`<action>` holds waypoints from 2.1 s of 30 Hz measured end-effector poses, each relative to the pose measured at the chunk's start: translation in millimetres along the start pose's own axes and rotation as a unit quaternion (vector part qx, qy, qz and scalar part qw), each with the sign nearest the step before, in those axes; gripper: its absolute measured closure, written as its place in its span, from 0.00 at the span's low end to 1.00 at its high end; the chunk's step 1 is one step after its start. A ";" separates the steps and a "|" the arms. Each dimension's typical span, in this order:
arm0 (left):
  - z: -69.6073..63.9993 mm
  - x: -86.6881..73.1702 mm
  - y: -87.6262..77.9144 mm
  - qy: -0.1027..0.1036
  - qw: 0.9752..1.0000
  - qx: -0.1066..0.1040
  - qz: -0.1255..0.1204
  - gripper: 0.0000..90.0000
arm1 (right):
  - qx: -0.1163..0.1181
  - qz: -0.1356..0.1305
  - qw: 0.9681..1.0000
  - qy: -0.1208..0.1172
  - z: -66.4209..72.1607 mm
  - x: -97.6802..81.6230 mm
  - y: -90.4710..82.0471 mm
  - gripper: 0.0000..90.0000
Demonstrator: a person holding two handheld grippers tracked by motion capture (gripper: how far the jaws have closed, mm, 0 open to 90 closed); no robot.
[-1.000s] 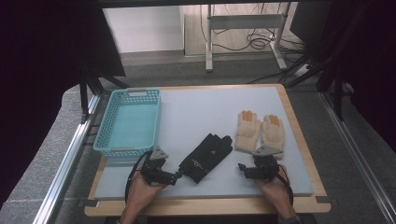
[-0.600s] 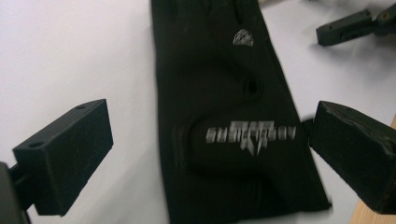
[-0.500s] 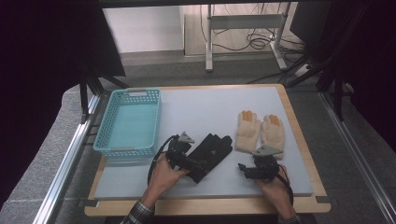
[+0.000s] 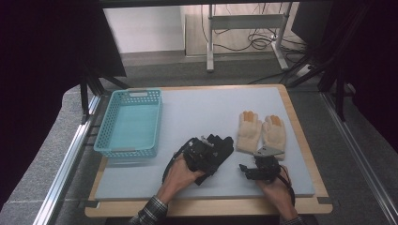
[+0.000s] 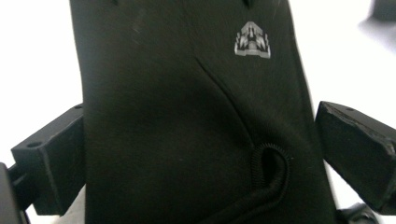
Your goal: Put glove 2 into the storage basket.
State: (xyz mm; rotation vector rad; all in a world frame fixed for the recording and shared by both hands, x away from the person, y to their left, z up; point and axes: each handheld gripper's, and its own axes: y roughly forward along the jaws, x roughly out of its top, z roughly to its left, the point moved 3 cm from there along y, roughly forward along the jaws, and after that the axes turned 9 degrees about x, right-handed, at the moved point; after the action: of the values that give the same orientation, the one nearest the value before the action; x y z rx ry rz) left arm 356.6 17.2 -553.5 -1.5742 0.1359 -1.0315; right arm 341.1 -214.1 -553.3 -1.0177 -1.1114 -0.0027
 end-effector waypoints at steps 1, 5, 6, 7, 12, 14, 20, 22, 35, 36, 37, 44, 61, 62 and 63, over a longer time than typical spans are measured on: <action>-1.8 -0.6 0.2 0.005 1.000 0.007 0.000 0.00 | 0.000 0.000 1.000 0.000 0.1 0.0 0.0 0.27; 2.0 0.1 -1.4 -0.002 1.000 0.007 0.004 0.03 | 0.000 0.000 1.000 0.000 0.2 0.0 0.0 0.27; 2.6 0.4 -2.0 0.000 1.000 0.008 0.006 0.05 | 0.000 0.000 1.000 0.000 0.2 0.0 0.0 0.27; 3.5 0.8 -3.1 0.002 1.000 0.008 0.009 0.08 | 0.000 0.000 1.000 0.000 0.2 0.0 0.0 0.27; 21.0 -2.8 -9.6 -0.002 1.000 -0.005 -0.004 0.34 | 0.000 0.000 1.000 0.001 0.3 0.0 0.0 0.27; 26.4 -4.4 -11.0 -0.010 1.000 -0.010 -0.009 0.46 | 0.000 0.001 1.000 0.000 0.1 -0.1 -0.1 0.27; 25.0 -1.7 -15.7 0.004 1.000 0.013 -0.012 0.67 | 0.000 0.000 1.000 0.001 0.3 0.0 0.0 0.27; 26.5 -0.3 -18.2 0.001 1.000 0.014 -0.015 0.69 | 0.000 0.000 1.000 0.001 0.2 0.0 0.0 0.27; 58.7 18.2 -43.4 -0.044 0.998 0.011 -0.032 0.69 | 0.001 0.000 1.000 -0.001 0.0 -0.1 0.0 0.27; 61.5 20.4 -45.9 -0.046 0.998 0.013 -0.034 0.69 | 0.001 0.000 1.000 -0.001 0.0 -0.1 0.0 0.27; 64.1 22.6 -48.4 -0.048 0.998 0.015 -0.036 0.68 | 0.001 0.000 1.000 -0.001 0.0 -0.1 0.0 0.27; 85.1 36.4 -69.8 -0.052 0.997 0.043 -0.043 0.68 | 0.001 0.000 1.000 -0.001 -0.1 -0.1 0.0 0.26; 151.4 29.5 -109.6 -0.096 0.988 0.108 -0.050 0.68 | 0.002 0.000 1.000 0.000 0.2 0.0 0.0 0.26; 157.3 26.5 -112.2 -0.103 0.987 0.114 -0.049 0.68 | 0.002 0.000 1.000 0.000 0.2 0.0 0.0 0.26; 162.6 23.8 -114.3 -0.106 0.986 0.120 -0.047 0.68 | 0.002 0.000 1.000 0.000 0.2 0.0 0.0 0.26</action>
State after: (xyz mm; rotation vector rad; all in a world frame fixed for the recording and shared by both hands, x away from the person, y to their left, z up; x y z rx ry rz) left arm 428.9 158.3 -431.3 -1.4678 -0.2049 -0.9089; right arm 341.0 -213.9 -553.3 -1.0143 -1.1113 -0.0006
